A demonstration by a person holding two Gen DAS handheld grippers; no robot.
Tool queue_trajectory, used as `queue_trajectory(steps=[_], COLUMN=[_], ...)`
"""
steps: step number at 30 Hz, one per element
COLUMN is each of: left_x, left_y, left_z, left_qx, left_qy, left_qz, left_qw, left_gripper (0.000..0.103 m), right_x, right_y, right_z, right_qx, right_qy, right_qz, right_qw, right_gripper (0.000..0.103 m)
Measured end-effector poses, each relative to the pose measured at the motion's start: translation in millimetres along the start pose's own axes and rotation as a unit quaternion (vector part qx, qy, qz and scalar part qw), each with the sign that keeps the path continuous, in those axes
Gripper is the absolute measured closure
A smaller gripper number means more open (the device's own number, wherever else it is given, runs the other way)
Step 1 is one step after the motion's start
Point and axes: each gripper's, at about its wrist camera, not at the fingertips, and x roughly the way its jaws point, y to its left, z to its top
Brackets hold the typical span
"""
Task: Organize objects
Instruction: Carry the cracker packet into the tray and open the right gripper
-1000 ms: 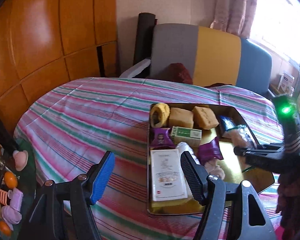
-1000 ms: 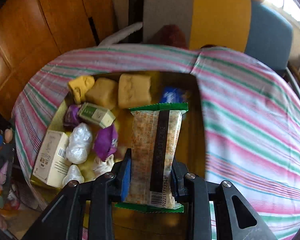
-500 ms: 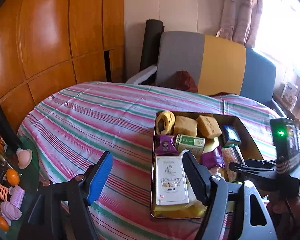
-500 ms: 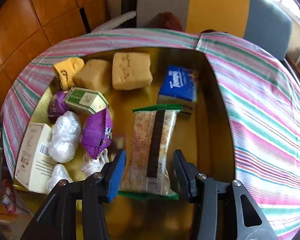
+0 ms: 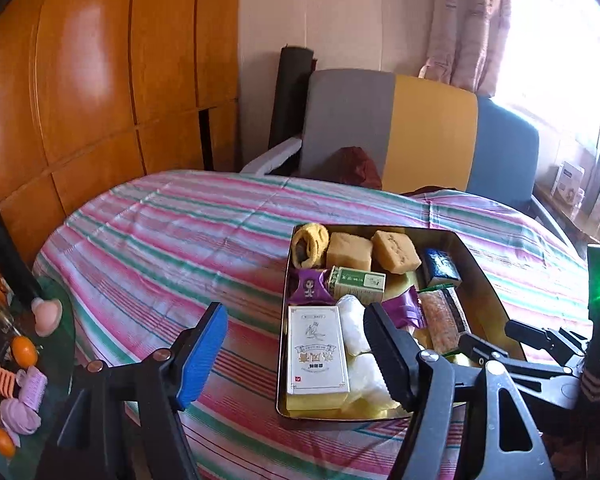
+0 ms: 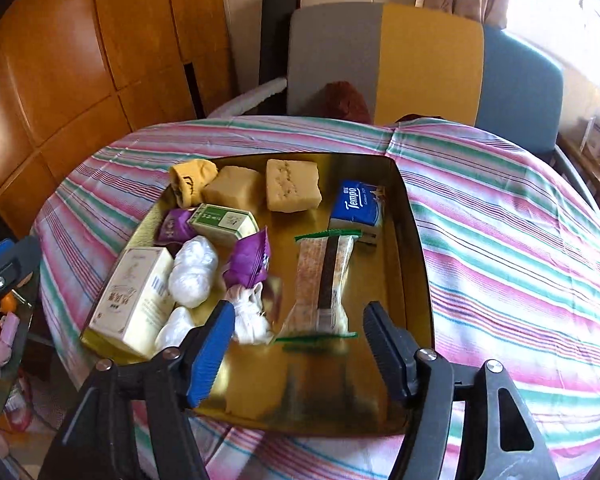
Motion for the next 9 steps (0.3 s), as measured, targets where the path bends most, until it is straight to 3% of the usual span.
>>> queue_trajectory(steps=[2,9], left_x=[-4.3,-9.6], left_y=[-2.4,-6.7], left_z=[-1.4,-0.5], left_qx=[0.001,0.014], left_qy=[-0.012,-0.020], left_qz=[0.000,-0.008], left_qw=[0.9999,0.9997], left_gripper=[0.040,0.043], right_x=[-4.3,-15.5], right_y=[-0.7,-3.4], right_z=[-3.9,-17.1], right_qx=[0.003,0.012], right_qy=[-0.001,-0.001], right_qz=[0.001,0.003], right_qw=[1.000,1.000], right_gripper=[0.032,0.032])
